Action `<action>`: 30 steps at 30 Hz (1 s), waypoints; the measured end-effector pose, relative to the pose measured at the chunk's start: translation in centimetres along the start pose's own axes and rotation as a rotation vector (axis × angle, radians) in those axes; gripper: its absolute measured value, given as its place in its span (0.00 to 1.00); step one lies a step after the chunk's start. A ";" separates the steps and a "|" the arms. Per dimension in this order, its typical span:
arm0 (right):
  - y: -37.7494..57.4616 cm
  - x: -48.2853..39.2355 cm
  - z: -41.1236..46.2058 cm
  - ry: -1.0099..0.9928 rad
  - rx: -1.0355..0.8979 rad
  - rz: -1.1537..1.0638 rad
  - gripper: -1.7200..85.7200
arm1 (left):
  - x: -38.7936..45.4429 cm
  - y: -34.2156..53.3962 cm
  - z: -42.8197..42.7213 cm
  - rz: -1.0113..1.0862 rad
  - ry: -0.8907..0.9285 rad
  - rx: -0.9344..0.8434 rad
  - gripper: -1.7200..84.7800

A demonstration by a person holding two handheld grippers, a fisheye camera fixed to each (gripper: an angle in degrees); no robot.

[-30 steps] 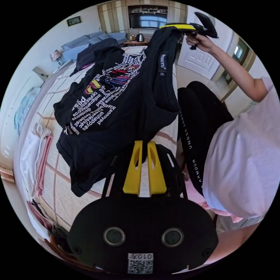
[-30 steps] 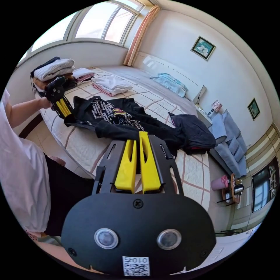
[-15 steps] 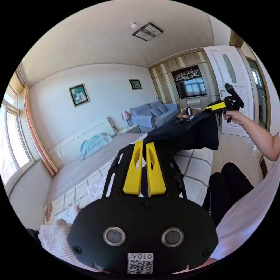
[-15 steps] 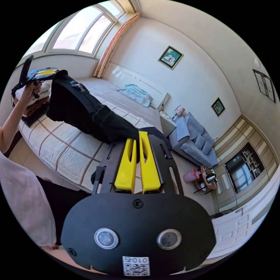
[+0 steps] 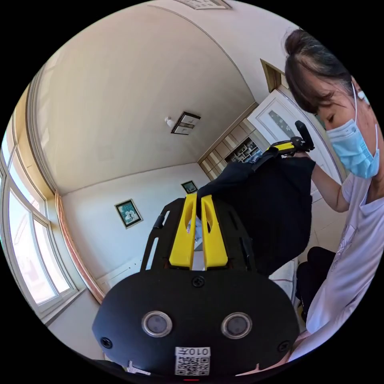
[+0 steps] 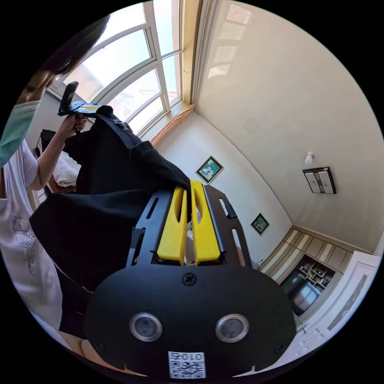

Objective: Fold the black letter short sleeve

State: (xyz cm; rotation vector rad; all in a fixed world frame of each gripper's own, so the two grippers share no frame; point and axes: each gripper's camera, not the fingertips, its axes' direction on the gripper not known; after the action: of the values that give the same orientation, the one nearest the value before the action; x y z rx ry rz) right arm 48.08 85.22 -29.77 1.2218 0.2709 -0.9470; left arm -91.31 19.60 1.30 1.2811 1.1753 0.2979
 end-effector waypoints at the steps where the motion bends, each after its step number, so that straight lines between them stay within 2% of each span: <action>1: -0.6 0.1 0.7 0.002 -0.001 -0.016 0.03 | -0.1 -0.3 -0.1 0.010 -0.012 -0.001 0.02; 5: 0.3 0.5 6.9 -0.117 -0.052 0.013 0.03 | -2.3 1.2 3.6 -0.040 0.101 -0.071 0.02; 10: 7.8 -1.1 26.3 -0.413 -0.349 0.155 0.03 | -4.0 11.1 16.4 -0.227 0.247 -0.348 0.02; 12: 8.8 0.4 32.3 -0.538 -0.377 0.284 0.03 | -6.8 15.7 23.0 -0.360 0.302 -0.395 0.02; 14: 7.2 2.7 35.8 -0.556 -0.329 0.341 0.03 | -9.5 15.9 26.4 -0.403 0.294 -0.379 0.02; 16: 2.7 4.5 36.8 -0.422 -0.235 0.256 0.03 | -11.2 12.9 28.0 -0.305 0.207 -0.358 0.02; 18: 0.1 4.6 36.3 -0.344 -0.138 0.125 0.03 | -12.1 8.2 28.6 -0.124 0.028 -0.356 0.02; 20: -0.5 3.7 35.8 -0.308 -0.080 -0.001 0.03 | -12.6 6.2 28.6 -0.068 0.002 -0.349 0.02; 23: 2.5 1.3 36.6 -0.423 -0.104 -0.099 0.03 | -11.7 7.1 28.7 -0.017 0.136 -0.360 0.02; 25: 7.6 -2.2 38.5 -0.590 -0.183 -0.146 0.03 | -9.9 9.7 29.0 0.004 0.233 -0.395 0.02; 28: 15.0 -8.6 41.2 -0.706 -0.350 -0.209 0.03 | -4.9 15.7 30.7 0.013 0.416 -0.536 0.02; 30: 19.5 -12.4 42.5 -0.762 -0.448 -0.225 0.03 | 1.4 20.5 32.3 0.076 0.532 -0.661 0.02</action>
State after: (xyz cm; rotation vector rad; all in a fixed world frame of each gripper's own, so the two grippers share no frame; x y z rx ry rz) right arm 42.37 54.19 6.89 0.3728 0.0018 -1.3878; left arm -56.44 8.85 12.87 0.6719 1.3103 1.0387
